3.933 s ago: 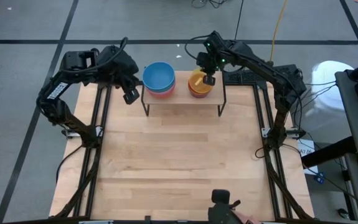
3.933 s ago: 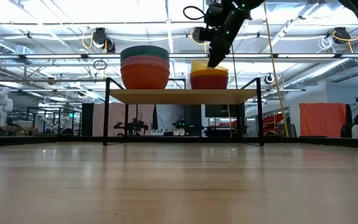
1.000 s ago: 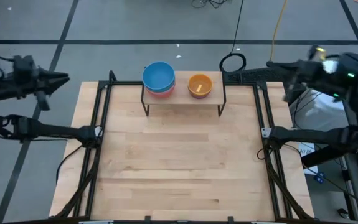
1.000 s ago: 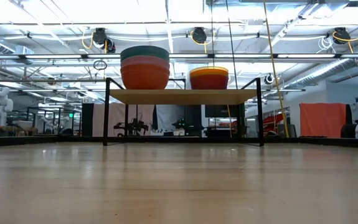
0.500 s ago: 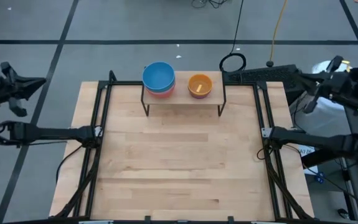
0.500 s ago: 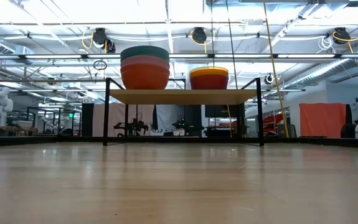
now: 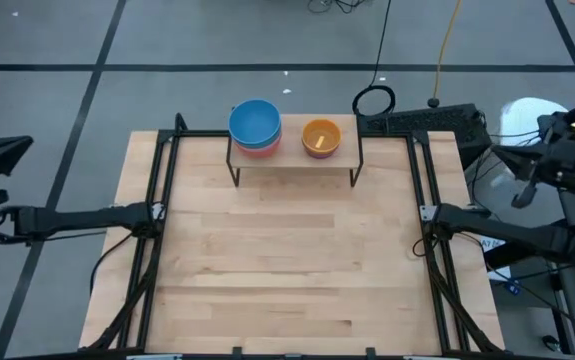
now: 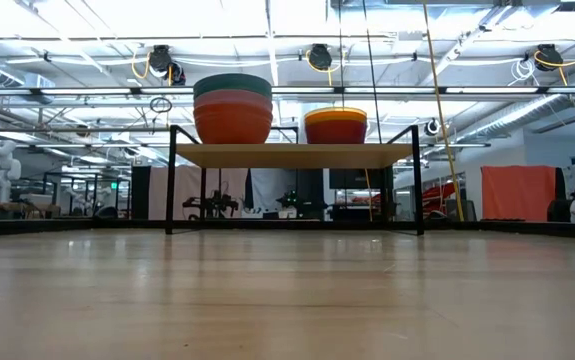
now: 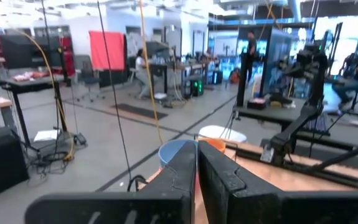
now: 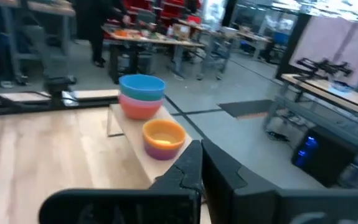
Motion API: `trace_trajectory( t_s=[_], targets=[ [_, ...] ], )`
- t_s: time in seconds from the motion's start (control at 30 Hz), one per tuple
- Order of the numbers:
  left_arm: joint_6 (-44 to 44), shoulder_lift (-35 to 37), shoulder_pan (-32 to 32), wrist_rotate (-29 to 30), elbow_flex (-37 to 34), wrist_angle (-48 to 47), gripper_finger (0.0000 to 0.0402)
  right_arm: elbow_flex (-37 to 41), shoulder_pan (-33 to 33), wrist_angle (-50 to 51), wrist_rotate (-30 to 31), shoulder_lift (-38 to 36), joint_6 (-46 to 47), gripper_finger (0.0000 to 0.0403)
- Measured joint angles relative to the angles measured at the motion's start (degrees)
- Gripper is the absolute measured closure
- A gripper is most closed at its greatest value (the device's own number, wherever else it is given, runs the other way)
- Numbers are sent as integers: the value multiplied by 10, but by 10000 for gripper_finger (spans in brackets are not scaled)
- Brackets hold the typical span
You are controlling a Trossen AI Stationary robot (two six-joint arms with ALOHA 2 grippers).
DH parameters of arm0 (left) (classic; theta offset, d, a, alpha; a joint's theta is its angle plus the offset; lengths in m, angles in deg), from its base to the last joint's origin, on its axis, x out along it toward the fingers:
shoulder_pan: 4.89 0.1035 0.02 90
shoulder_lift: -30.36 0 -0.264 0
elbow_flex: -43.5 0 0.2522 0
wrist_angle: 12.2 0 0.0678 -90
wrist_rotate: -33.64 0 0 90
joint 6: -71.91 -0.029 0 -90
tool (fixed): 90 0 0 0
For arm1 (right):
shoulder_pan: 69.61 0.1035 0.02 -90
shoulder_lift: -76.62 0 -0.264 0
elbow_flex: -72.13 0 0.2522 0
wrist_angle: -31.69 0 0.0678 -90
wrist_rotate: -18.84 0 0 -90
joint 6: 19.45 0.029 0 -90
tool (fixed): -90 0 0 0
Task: Place and stack bowls onto a shelf
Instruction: Return to Home Position
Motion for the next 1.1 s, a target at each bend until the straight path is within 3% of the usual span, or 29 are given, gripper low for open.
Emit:
trace_trajectory(
  t_s=[0.13, 0.5, 0.83, 1.1],
  targets=[
    [-2, 32, 7, 1, -6, 0, 378, 28, 0, -4, -39, -29, -12, 403],
    [16, 121, 55, -1, -76, 0, 378, 171, 0, -32, -38, -157, -6, 403],
    [30, 170, 106, -28, -135, 0, 378, 294, 0, -122, -38, -297, 30, 403],
    [23, 196, 152, -32, -188, 1, 378, 365, 0, -166, -38, -305, 27, 403]
  ],
)
